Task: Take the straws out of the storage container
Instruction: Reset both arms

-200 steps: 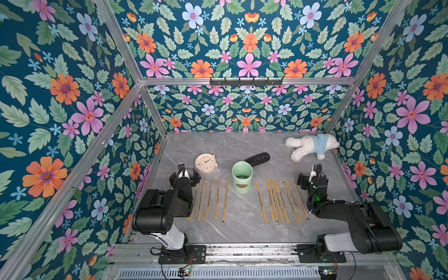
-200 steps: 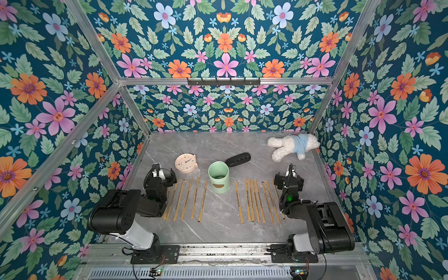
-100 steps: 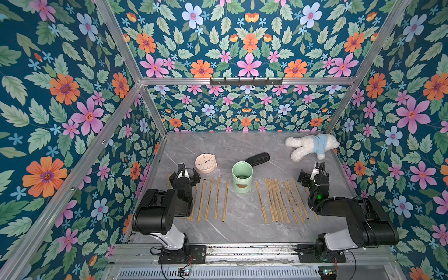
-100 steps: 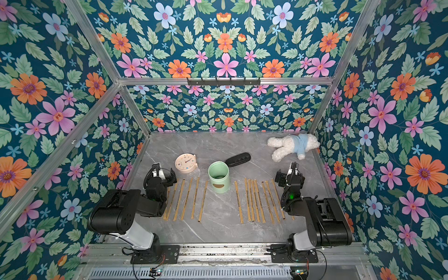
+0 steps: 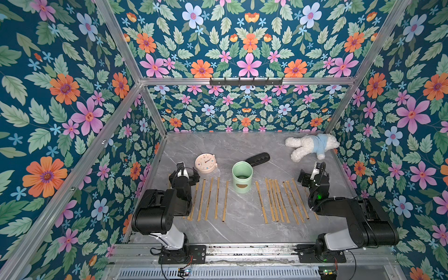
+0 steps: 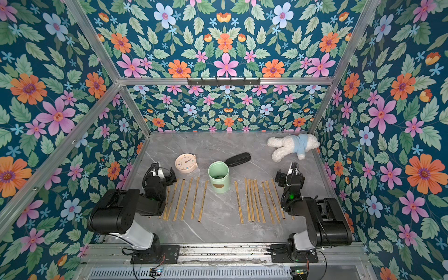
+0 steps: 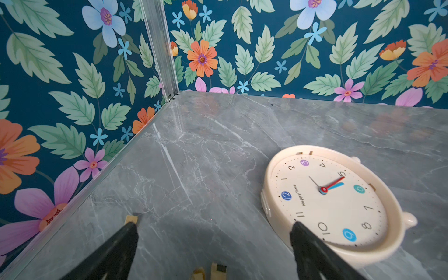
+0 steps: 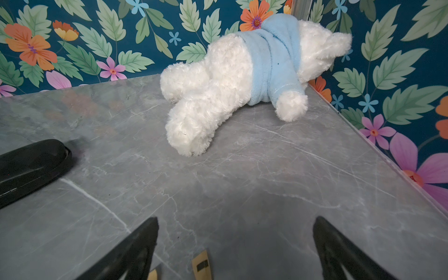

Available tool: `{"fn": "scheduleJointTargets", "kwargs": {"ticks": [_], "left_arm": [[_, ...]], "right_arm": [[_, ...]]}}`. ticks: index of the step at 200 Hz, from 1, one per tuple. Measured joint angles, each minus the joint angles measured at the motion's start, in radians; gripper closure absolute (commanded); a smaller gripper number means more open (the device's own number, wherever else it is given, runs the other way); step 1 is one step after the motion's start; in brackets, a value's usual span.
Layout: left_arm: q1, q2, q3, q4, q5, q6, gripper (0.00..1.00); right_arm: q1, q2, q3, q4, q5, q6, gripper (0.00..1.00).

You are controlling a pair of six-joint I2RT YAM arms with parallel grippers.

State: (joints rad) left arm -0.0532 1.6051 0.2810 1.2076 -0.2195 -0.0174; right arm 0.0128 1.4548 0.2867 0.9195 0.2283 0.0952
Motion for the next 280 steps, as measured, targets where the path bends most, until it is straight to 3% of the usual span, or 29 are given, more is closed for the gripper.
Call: {"fn": "scheduleJointTargets", "kwargs": {"ticks": [154,199,239,280], "left_arm": [[0.0,-0.002,-0.011,0.005,0.005,-0.002,0.0],[0.0,0.025,-0.214,0.218,0.01,-0.002,0.0],[0.005,-0.004,-0.018,0.121,0.019,-0.003,0.0],[0.013,-0.007,-0.019,0.041,0.012,-0.005,0.0]], "right_arm": [[0.0,0.0,0.0,0.0,0.0,0.0,0.01],[0.0,0.0,0.0,0.001,0.0,0.0,0.01],[0.0,0.0,0.0,0.001,0.0,0.0,0.01],[0.0,0.001,0.0,0.004,-0.007,0.0,0.01]]}}
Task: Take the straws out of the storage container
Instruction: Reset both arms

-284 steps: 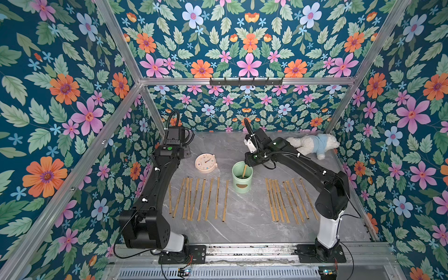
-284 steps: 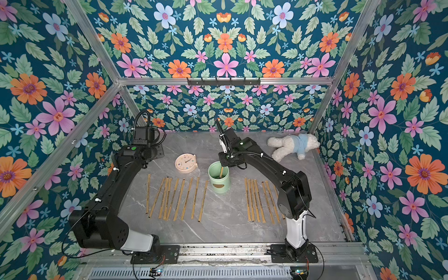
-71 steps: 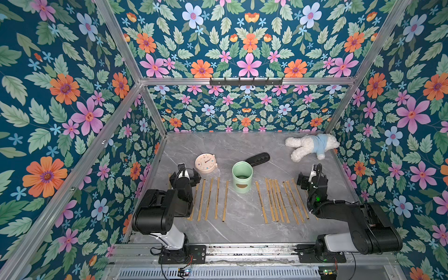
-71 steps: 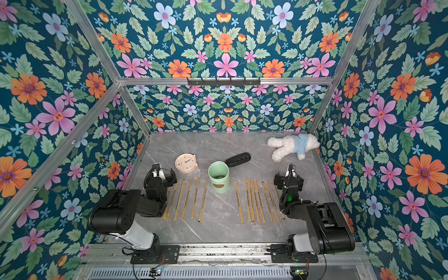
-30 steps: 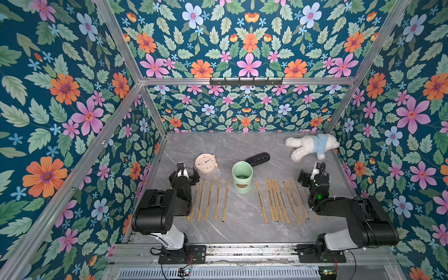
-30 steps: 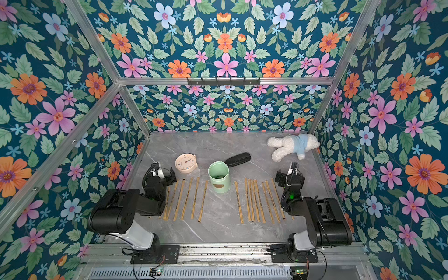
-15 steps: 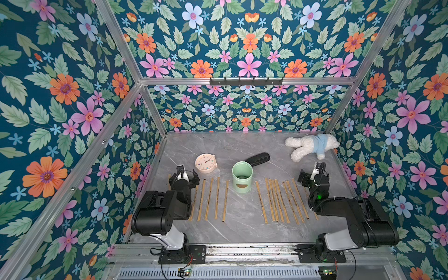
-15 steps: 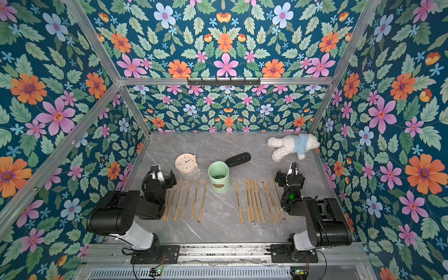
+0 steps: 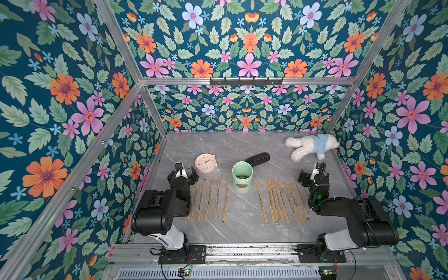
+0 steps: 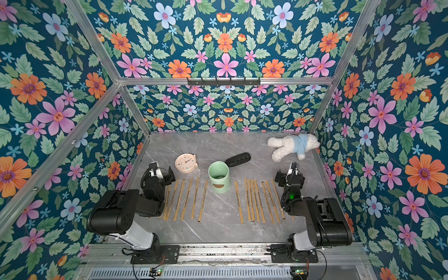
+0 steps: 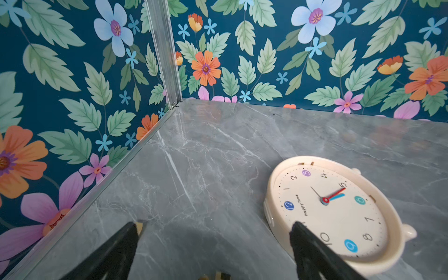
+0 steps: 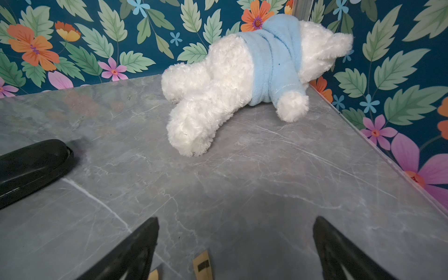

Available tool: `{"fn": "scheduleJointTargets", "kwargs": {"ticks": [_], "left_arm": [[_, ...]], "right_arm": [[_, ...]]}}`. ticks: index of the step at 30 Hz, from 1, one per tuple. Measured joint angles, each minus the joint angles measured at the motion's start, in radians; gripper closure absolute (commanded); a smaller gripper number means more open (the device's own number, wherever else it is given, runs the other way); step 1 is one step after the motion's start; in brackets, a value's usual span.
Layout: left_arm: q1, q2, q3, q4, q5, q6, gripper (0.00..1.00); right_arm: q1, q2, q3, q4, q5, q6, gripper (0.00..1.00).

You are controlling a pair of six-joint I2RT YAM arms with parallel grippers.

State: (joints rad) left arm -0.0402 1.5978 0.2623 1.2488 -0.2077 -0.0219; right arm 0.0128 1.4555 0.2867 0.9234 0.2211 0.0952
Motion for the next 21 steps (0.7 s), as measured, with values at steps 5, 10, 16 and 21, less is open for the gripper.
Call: {"fn": "scheduleJointTargets", "kwargs": {"ticks": [5,10,16,21], "left_arm": [[0.0,0.018,-0.163,0.162,0.017,0.001,0.0],[0.0,0.009,-0.098,0.164,0.016,0.001,0.0],[0.014,0.002,0.018,0.001,0.093,0.01,0.0],[0.034,0.004,0.037,-0.055,0.154,0.013,0.0]], "right_arm": [[0.0,0.0,0.0,0.0,0.0,0.0,0.01],[0.0,0.0,0.0,0.0,0.0,0.0,0.01],[0.0,0.0,0.0,0.0,0.0,-0.001,0.01],[0.0,0.0,0.0,0.0,0.0,-0.001,0.01]]}}
